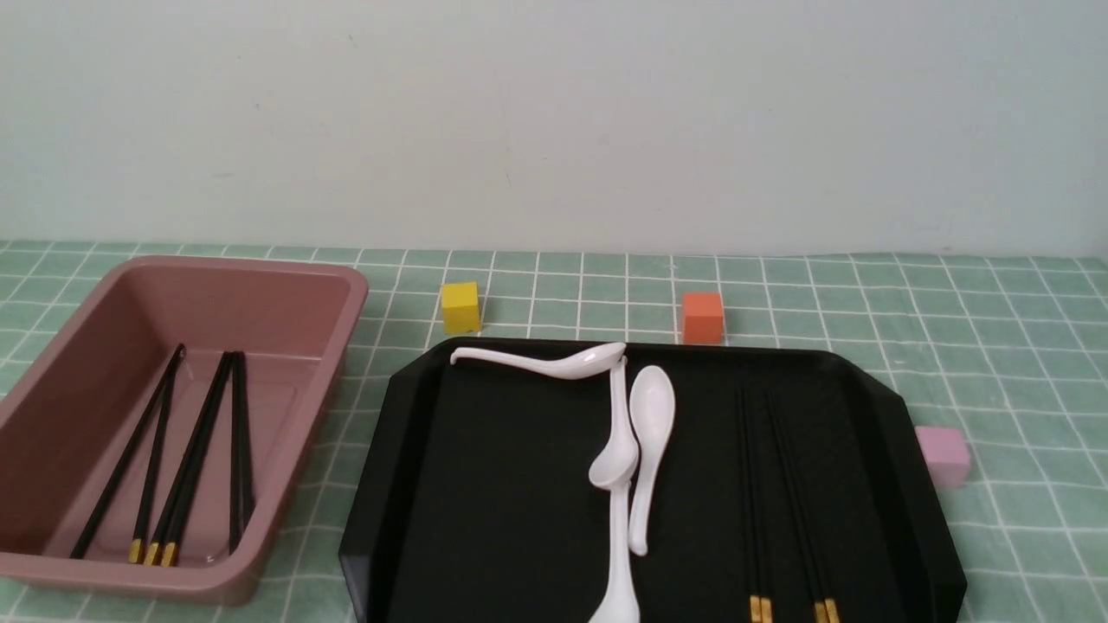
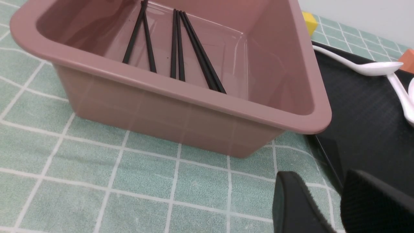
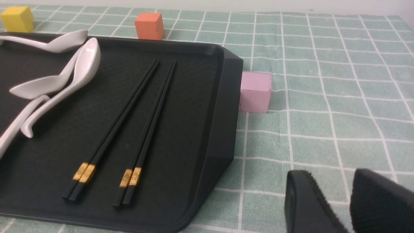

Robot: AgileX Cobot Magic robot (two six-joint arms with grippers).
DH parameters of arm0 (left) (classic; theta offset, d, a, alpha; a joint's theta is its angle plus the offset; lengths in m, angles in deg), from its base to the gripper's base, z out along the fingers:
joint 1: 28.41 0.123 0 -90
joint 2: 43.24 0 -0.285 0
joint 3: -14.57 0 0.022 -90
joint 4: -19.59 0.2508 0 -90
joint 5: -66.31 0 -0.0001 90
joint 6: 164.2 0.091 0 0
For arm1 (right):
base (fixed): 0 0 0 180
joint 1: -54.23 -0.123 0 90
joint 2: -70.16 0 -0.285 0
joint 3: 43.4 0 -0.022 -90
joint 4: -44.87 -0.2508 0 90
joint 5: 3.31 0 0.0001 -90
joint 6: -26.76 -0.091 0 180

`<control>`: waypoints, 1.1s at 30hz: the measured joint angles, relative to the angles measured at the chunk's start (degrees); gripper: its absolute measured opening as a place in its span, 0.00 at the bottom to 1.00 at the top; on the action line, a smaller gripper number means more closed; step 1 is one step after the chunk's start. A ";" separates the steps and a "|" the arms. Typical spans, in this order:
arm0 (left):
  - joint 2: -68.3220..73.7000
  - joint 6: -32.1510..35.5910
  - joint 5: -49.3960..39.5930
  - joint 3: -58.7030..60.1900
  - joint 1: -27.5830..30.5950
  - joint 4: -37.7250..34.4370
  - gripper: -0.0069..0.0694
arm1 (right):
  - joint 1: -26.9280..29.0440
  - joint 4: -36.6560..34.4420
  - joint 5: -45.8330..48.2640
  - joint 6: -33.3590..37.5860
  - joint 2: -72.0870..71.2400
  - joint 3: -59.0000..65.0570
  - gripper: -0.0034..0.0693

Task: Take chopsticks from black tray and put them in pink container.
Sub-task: 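Move the gripper over the chopsticks on the black tray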

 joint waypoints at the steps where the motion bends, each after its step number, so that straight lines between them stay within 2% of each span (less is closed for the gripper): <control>1: 0.00 0.00 0.00 0.00 0.00 0.00 0.40 | 0.00 -1.67 -0.16 -1.25 0.00 0.00 0.38; 3: 0.00 0.00 0.00 0.00 0.00 0.00 0.40 | 0.00 -8.35 -1.18 -7.14 0.00 0.06 0.38; 4: 0.00 0.00 0.00 0.00 0.00 0.00 0.40 | 0.00 -9.99 -1.32 -7.76 0.00 0.14 0.38; 5: 0.00 0.00 0.00 0.00 0.00 0.00 0.40 | 0.00 -15.86 -2.06 -12.11 0.00 0.26 0.38; 6: 0.00 0.00 0.00 0.00 0.00 0.00 0.40 | 0.00 -17.43 -2.32 -13.29 0.00 0.26 0.38; 7: 0.00 -0.05 0.00 0.00 0.00 0.00 0.40 | 0.00 -22.50 -3.31 -17.31 0.00 0.32 0.38; 9: 0.00 -0.05 0.00 0.00 0.00 0.00 0.40 | 0.00 -27.37 -4.38 -20.43 0.00 0.32 0.38; 14: 0.00 -0.05 0.00 0.00 0.00 0.00 0.40 | 0.00 -32.82 -5.08 -22.73 0.00 0.32 0.38; 19: 0.00 -0.05 0.00 0.00 0.00 0.00 0.40 | 0.00 -33.61 -7.72 -22.63 0.00 -0.18 0.35; 25: 0.00 -0.05 0.00 0.00 0.00 0.00 0.40 | 0.00 -28.99 -10.81 -14.39 3.49 -10.80 0.16; 26: 0.00 -0.05 0.00 0.00 0.00 0.00 0.40 | 0.00 -26.80 -9.02 -11.23 7.30 -15.33 0.09; 28: 0.00 -0.05 0.00 0.00 0.00 0.00 0.40 | 0.00 -24.05 -4.92 -8.19 13.04 -20.45 0.04; 31: 0.00 -0.05 0.00 0.00 0.00 0.00 0.40 | 0.00 -20.95 2.75 -5.97 22.41 -26.56 0.04; 33: 0.00 -0.05 0.00 0.00 0.00 0.00 0.40 | 0.00 -19.07 11.48 -5.12 33.49 -31.24 0.05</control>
